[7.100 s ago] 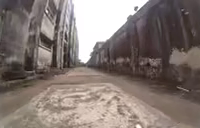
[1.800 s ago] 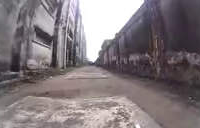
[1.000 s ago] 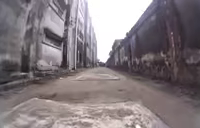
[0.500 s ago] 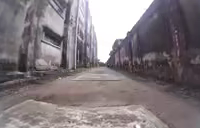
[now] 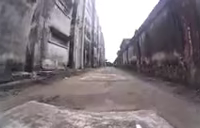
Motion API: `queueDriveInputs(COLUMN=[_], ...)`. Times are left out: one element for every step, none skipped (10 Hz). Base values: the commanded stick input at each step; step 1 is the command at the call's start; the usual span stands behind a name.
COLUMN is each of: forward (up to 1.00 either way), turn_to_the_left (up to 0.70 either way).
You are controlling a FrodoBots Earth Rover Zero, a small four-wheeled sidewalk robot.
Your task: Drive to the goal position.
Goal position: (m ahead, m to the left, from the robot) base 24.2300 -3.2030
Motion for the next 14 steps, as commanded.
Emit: queueDriveInputs(forward=[0.3,0.3,0.3,0.3,0.3,0.3,0.3,0.3,0.3,0.3,0.3,0.3,0.3,0.3], turn_to_the_left=[0.0,0.0,0.0,0.0,0.0,0.0,0.0,0.0,0.0,0.0,0.0,0.0,0.0,0.0])
